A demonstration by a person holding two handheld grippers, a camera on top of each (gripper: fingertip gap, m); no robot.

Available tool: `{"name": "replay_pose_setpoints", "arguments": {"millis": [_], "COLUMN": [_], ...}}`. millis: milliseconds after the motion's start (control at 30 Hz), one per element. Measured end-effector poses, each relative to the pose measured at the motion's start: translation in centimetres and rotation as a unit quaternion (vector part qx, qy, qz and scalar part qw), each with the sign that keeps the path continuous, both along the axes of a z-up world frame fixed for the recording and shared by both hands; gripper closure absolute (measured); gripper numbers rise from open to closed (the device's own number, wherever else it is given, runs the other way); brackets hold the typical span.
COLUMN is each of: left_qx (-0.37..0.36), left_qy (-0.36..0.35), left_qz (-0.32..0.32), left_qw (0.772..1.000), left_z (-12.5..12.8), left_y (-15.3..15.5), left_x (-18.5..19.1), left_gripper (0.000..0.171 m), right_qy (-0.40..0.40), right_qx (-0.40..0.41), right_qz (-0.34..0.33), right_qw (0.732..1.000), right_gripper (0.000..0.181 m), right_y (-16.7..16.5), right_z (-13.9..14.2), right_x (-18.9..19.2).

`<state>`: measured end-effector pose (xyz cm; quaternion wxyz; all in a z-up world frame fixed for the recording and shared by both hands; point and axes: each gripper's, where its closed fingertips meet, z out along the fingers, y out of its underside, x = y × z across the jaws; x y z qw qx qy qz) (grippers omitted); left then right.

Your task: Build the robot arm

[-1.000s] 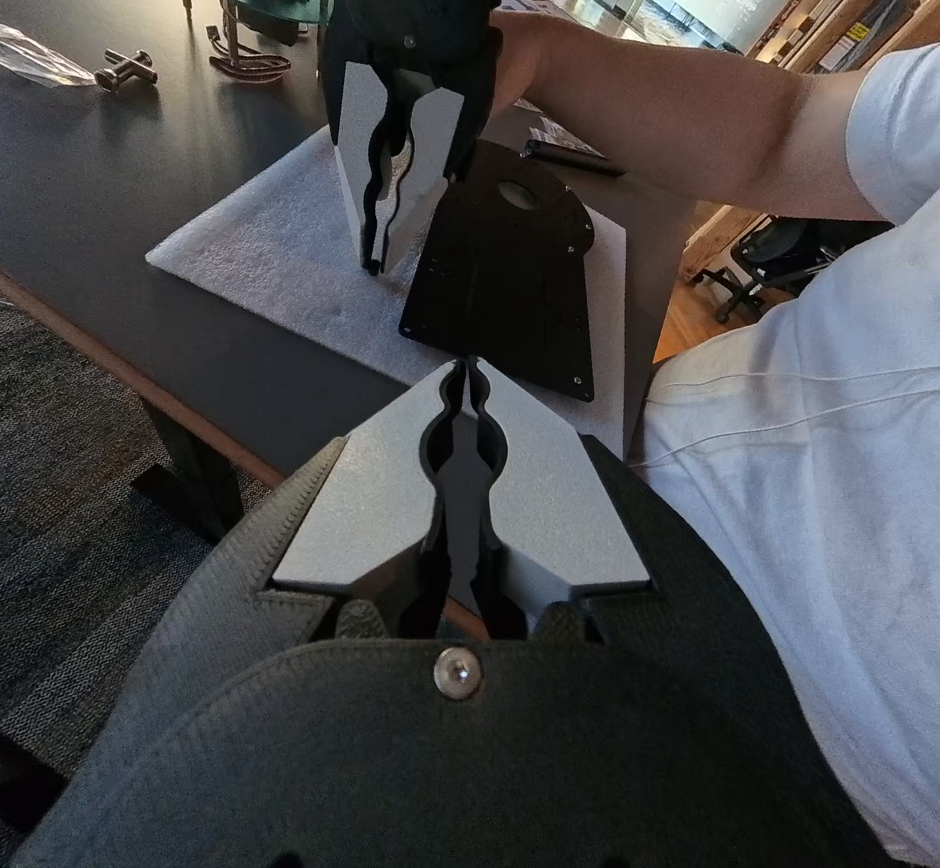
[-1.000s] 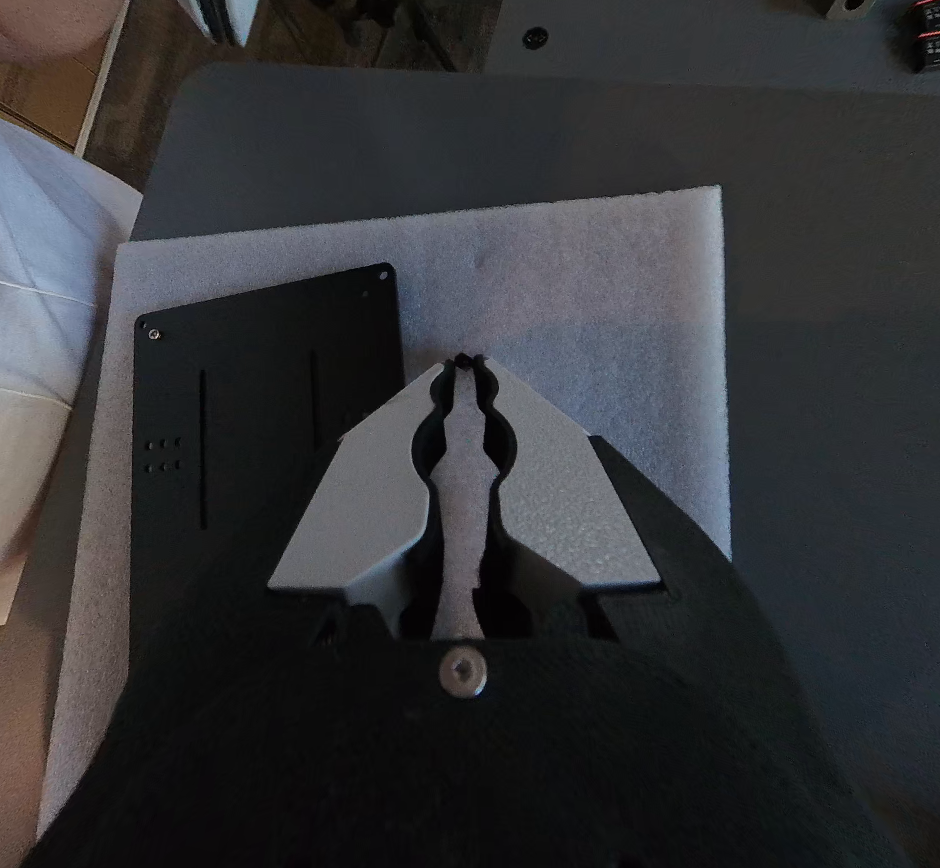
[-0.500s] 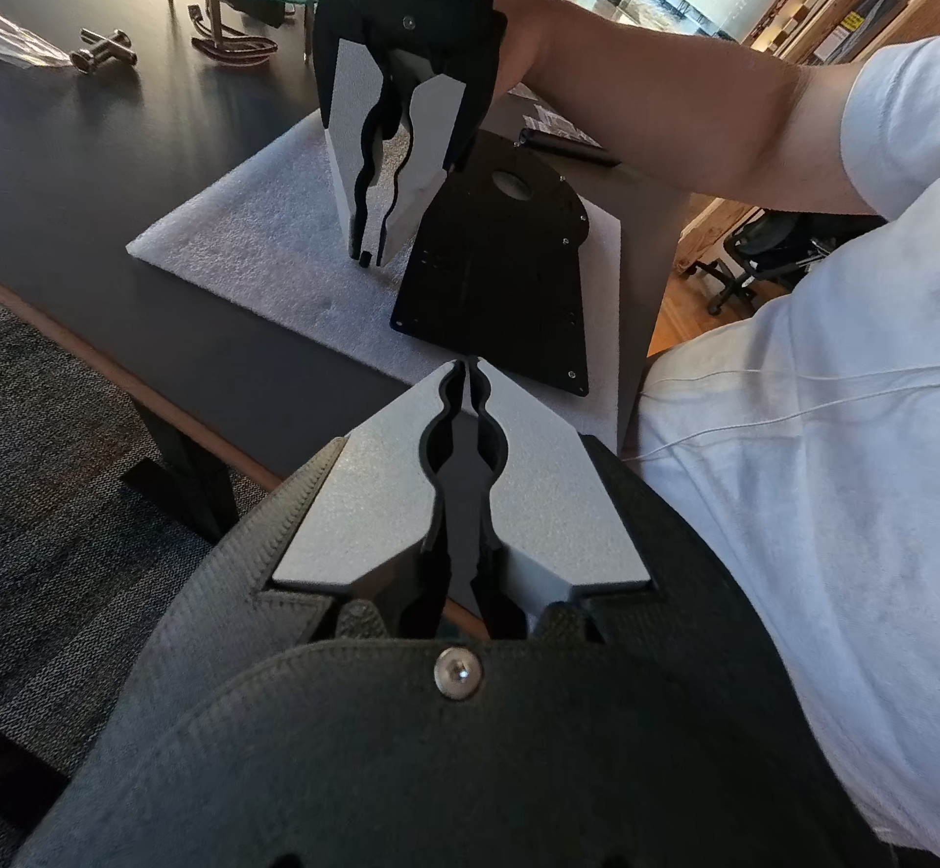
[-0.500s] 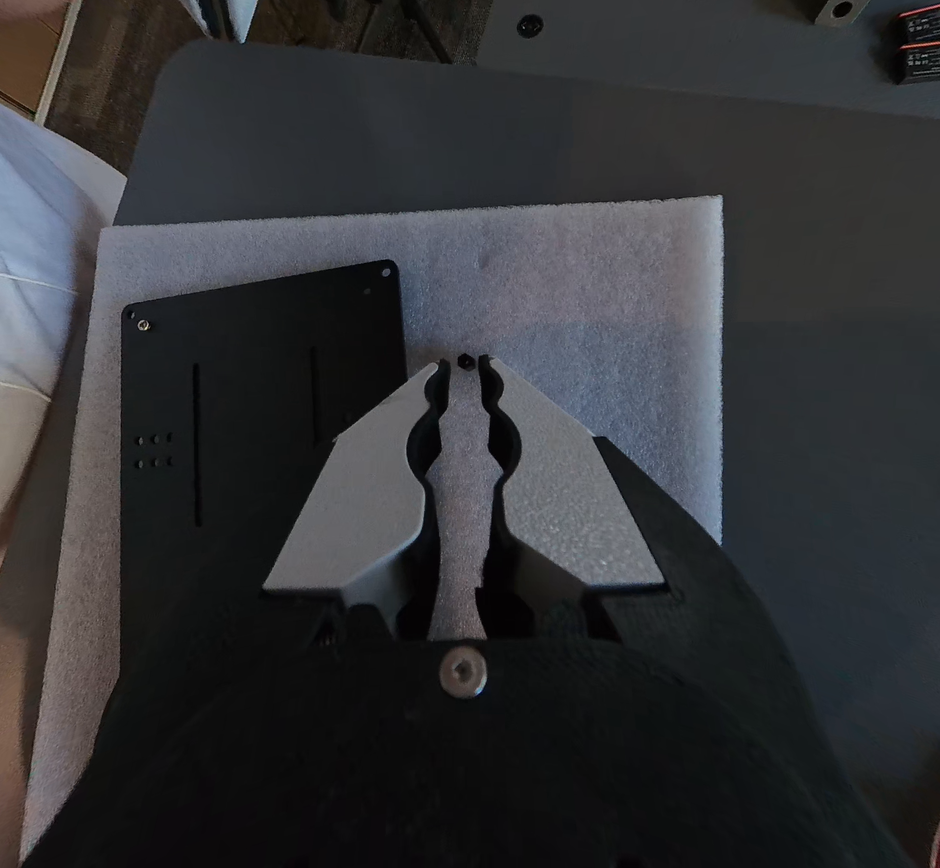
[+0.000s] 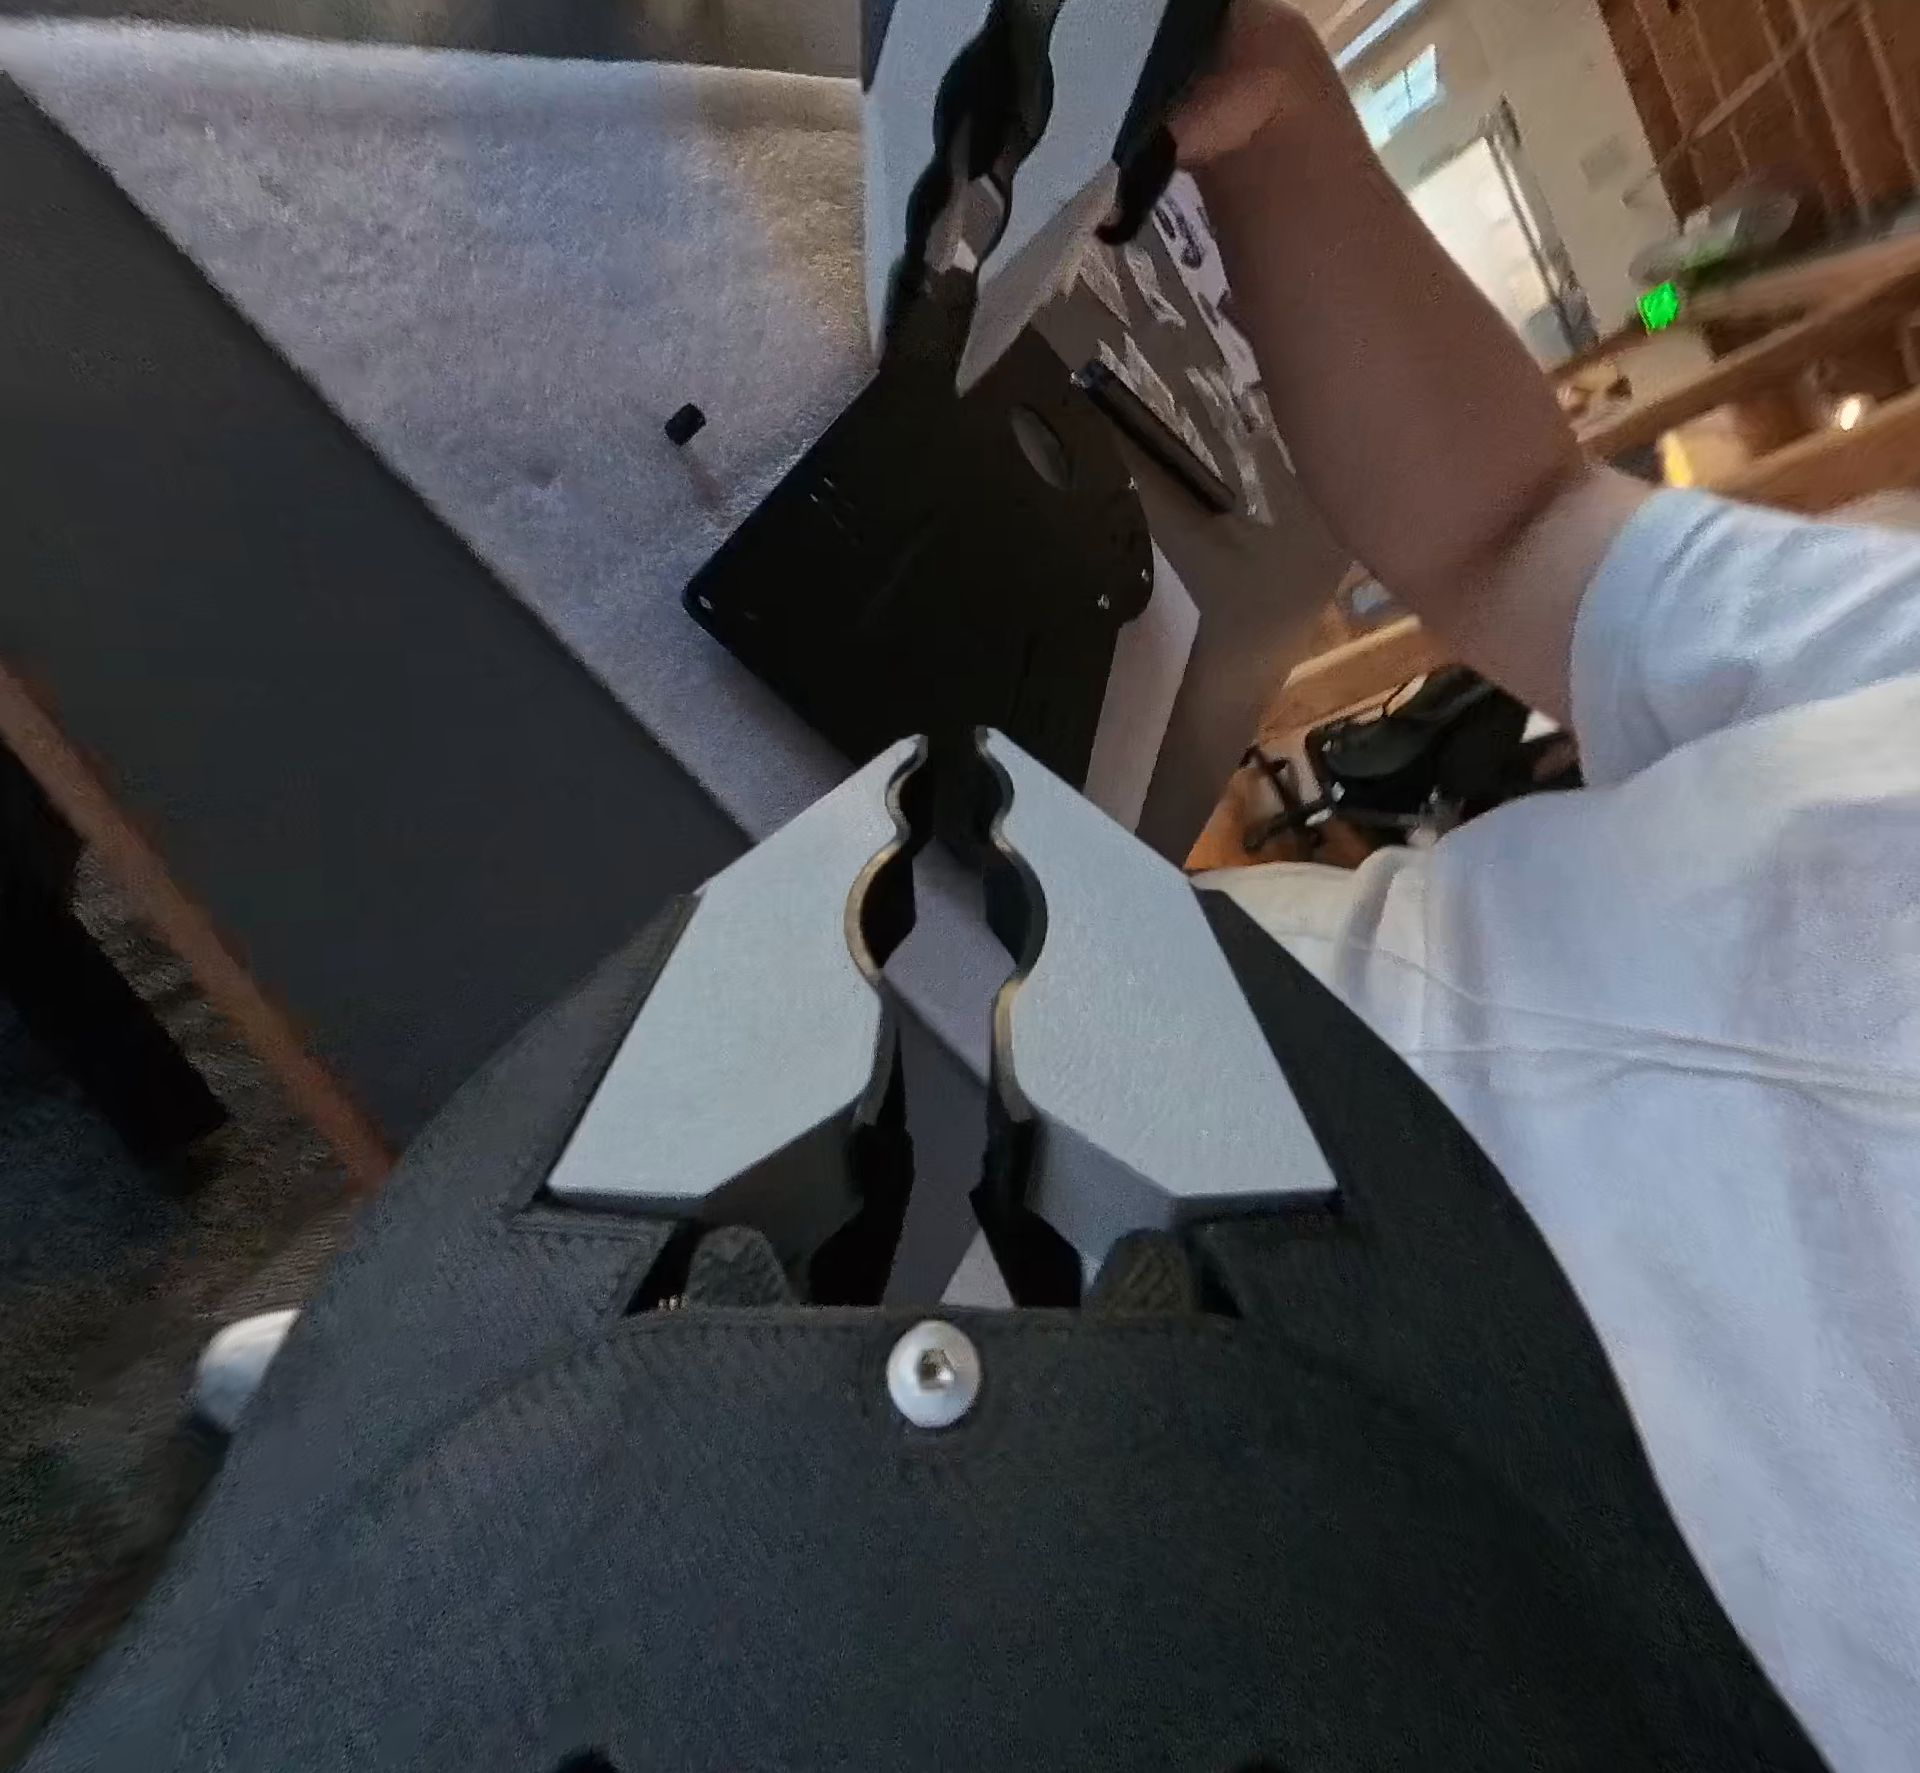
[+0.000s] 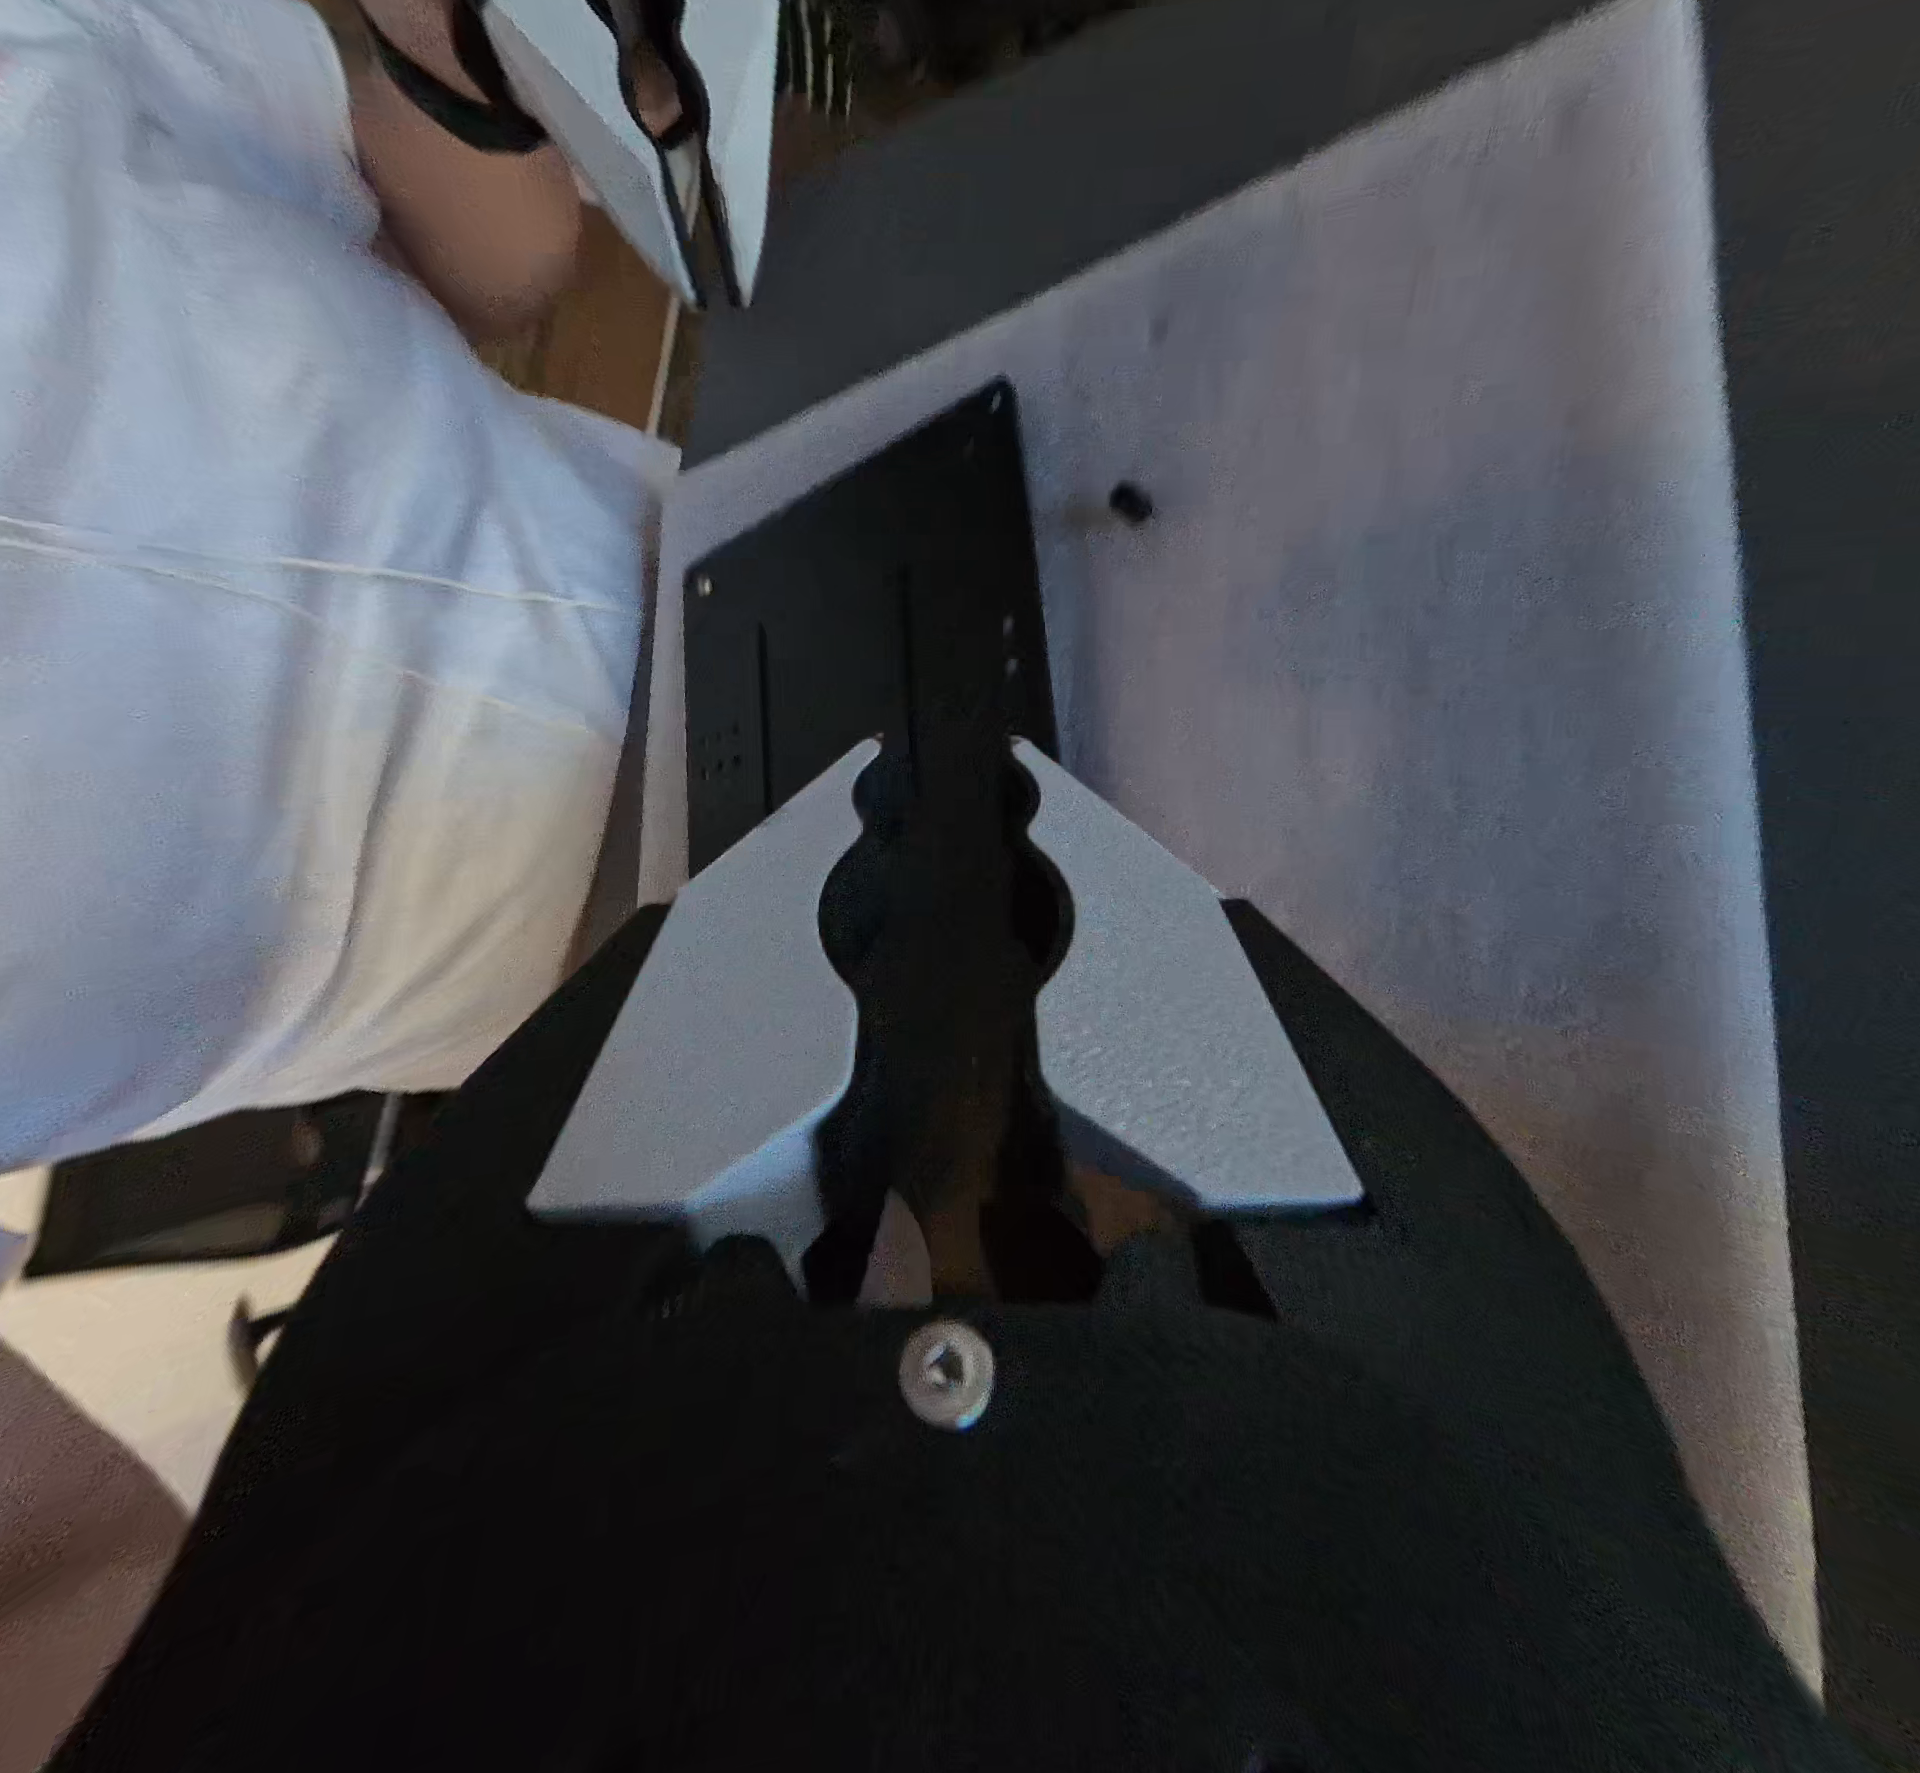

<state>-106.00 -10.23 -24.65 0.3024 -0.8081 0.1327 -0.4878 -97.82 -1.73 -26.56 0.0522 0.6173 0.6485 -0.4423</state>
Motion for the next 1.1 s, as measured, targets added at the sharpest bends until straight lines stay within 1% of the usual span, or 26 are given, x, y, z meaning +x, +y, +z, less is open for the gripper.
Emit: {"name": "replay_pose_setpoints", "arguments": {"millis": [67, 167, 233, 300, 367, 467, 533, 600, 633, 667, 733, 800, 900, 967, 1000, 1067, 1100], "left_qx": [-0.036, -0.081, -0.092, -0.097, -0.099, -0.107, -0.117, -0.125, -0.128, -0.129, -0.135, -0.141, -0.154, -0.159, -0.160, -0.163, -0.165], "left_qy": [-0.018, -0.018, -0.011, 0.017, 0.048, 0.050, 0.038, 0.022, 0.019, 0.018, 0.013, 0.002, 0.010, 0.019, 0.017, 0.009, 0.009], "left_qz": [0.019, 0.028, 0.038, 0.051, 0.069, 0.093, 0.105, 0.112, 0.114, 0.115, 0.121, 0.122, 0.123, 0.126, 0.126, 0.122, 0.121], "left_qw": [0.999, 0.996, 0.995, 0.994, 0.992, 0.989, 0.987, 0.986, 0.985, 0.985, 0.983, 0.982, 0.980, 0.979, 0.979, 0.979, 0.979], "left_z": [-0.4, -1.3, -1.4, -1.8, -2.2, -2.3, -2.4, -2.3, -2.3, -2.3, -2.4, -2.4, -2.8, -3.1, -3.1, -2.9, -3.0], "left_y": [0.0, -0.2, -0.2, -0.2, -0.2, -0.3, -0.4, -0.5, -0.5, -0.4, -0.3, -0.1, -0.1, -0.2, -0.3, -0.5, -0.6], "left_x": [1.0, 2.2, 2.6, 2.6, 2.0, 1.4, 1.1, 1.3, 1.5, 1.8, 2.2, 2.6, 2.6, 2.5, 2.5, 2.7, 2.7], "left_gripper": [0.165, 0.165, 0.165, 0.162, 0.159, 0.157, 0.157, 0.158, 0.158, 0.158, 0.158, 0.158, 0.158, 0.159, 0.160, 0.163, 0.163], "right_qy": [-0.020, -0.015, -0.004, 0.010, 0.012, 0.047, 0.026, -0.027, -0.045, -0.044, -0.024, -0.008, 0.007, 0.012, 0.011, -0.012, -0.023], "right_qx": [0.024, 0.070, 0.100, 0.168, 0.254, 0.349, 0.393, 0.428, 0.423, 0.386, 0.276, 0.213, 0.139, 0.072, 0.036, -0.017, -0.040], "right_qz": [0.030, 0.072, 0.082, 0.071, 0.045, -0.017, -0.080, -0.153, -0.188, -0.227, -0.310, -0.351, -0.379, -0.386, -0.389, -0.400, -0.414], "right_qw": [0.999, 0.995, 0.992, 0.983, 0.966, 0.936, 0.916, 0.890, 0.885, 0.893, 0.909, 0.912, 0.915, 0.920, 0.921, 0.916, 0.909], "right_gripper": [0.164, 0.151, 0.149, 0.148, 0.148, 0.149, 0.147, 0.136, 0.131, 0.129, 0.131, 0.131, 0.137, 0.139, 0.143, 0.148, 0.150], "right_y": [0.1, 0.1, 0.3, 1.1, 2.3, 3.5, 4.7, 6.2, 6.3, 5.8, 4.5, 4.0, 3.7, 3.2, 2.8, 2.2, 1.9], "right_z": [-1.2, -2.0, -2.0, -1.8, -1.1, 0.8, 0.8, -0.2, -0.8, -1.2, -1.8, -2.0, -1.8, -1.5, -1.3, -1.4, -1.5], "right_x": [0.7, 1.2, 1.4, 1.9, 3.7, 7.5, 10.5, 13.8, 15.3, 16.1, 16.7, 17.5, 18.4, 18.7, 18.8, 19.7, 20.2]}}
